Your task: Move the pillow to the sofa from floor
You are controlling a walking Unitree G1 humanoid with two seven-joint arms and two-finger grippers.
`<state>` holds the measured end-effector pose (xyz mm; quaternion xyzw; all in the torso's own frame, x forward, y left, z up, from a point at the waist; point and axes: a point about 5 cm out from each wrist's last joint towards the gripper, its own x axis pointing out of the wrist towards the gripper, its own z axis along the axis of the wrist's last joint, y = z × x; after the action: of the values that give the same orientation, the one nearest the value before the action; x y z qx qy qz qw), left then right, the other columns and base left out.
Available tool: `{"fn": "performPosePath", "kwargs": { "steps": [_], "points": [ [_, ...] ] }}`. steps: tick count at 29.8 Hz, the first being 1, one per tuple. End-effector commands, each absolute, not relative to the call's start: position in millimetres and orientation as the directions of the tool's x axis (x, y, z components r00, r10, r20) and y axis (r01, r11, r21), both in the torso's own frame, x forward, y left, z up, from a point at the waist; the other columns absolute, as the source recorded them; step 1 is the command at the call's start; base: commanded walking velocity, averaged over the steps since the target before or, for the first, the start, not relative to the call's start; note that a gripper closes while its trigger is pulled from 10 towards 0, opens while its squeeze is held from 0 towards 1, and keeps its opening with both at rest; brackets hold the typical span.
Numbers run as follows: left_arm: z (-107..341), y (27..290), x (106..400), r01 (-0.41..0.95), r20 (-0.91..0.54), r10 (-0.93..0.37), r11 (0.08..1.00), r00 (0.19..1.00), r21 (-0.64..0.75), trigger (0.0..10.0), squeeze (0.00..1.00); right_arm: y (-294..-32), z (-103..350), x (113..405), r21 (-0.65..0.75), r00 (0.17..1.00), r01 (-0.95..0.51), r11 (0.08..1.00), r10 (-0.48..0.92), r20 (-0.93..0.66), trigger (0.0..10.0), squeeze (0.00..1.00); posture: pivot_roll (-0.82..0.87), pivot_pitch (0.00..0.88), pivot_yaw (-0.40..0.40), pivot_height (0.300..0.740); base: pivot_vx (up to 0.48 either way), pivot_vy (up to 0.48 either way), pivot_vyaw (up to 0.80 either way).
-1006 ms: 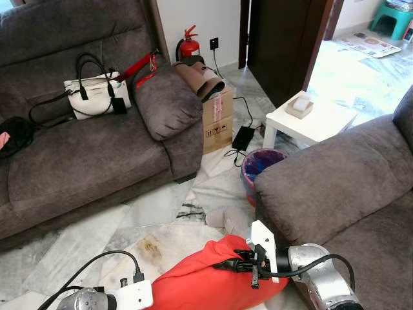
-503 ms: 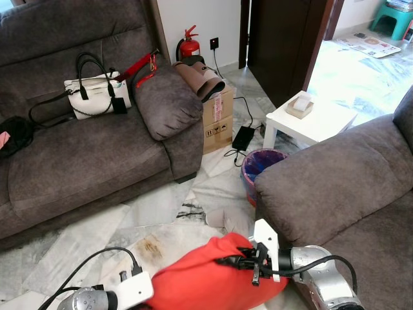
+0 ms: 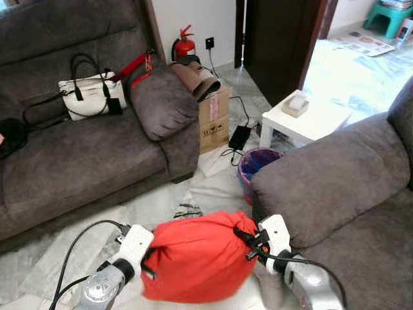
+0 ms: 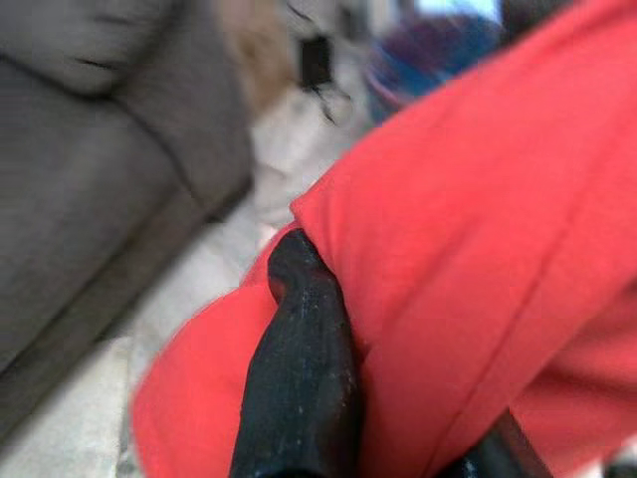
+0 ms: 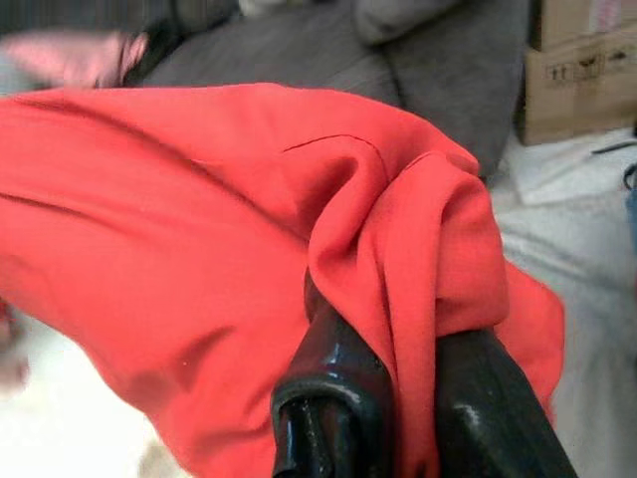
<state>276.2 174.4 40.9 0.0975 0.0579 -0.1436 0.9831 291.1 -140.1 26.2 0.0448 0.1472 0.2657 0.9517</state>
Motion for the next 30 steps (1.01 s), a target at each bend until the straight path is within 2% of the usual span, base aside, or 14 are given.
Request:
{"fn": "performPosePath", "kwargs": {
  "steps": [1,4,7,11,23,26,30],
  "points": [
    [64.8,191.1,283.6,0.14,-0.012,-0.14,0.976,0.99,0.167,10.0,0.0,-154.1,27.5,290.0,0.202,0.889,-0.367,0.908,0.406,-0.21,10.0,0.0,0.11,0.158,0.093,0.74,0.0,0.0,0.0],
    [69.9,185.5,287.7,0.126,0.006,-0.129,0.978,0.992,0.164,10.0,0.0,-152.3,23.7,287.2,0.209,0.905,-0.325,0.922,0.368,-0.214,10.0,0.0,0.12,0.165,0.095,0.74,0.0,0.0,0.0],
    [68.0,178.9,289.2,0.162,-0.018,-0.162,0.961,0.987,0.225,10.0,0.0,-149.1,23.6,288.4,0.198,0.912,-0.314,0.929,0.353,-0.211,10.0,0.0,0.11,0.166,0.098,0.74,0.0,0.0,0.0],
    [70.2,175.7,290.6,0.143,-0.001,-0.147,0.964,0.989,0.224,10.0,0.0,-148.1,30.2,295.8,0.271,0.935,-0.257,0.928,0.31,-0.175,10.0,0.0,0.11,0.169,0.097,0.74,0.0,0.0,-0.73],
    [70.2,177.9,290.6,0.119,-0.007,-0.122,0.954,0.993,0.276,10.0,0.0,-149.8,29.0,296.5,0.223,0.939,-0.24,0.945,0.285,-0.193,10.0,0.0,0.11,0.17,0.099,0.74,0.0,0.0,-0.8],
    [69.0,178.4,291.7,0.11,-0.012,-0.111,0.958,0.994,0.263,10.0,0.0,-149.2,25.1,294.4,0.207,0.937,-0.231,0.951,0.275,-0.217,10.0,0.0,0.11,0.169,0.097,0.74,0.0,-0.48,-0.8],
    [69.3,176.6,292.3,0.124,-0.015,-0.124,0.961,0.992,0.248,10.0,0.0,-149.8,25.3,294.7,0.203,0.942,-0.217,0.955,0.259,-0.215,10.0,0.0,0.11,0.169,0.097,0.74,0.0,-0.12,0.0]
  ]
}}
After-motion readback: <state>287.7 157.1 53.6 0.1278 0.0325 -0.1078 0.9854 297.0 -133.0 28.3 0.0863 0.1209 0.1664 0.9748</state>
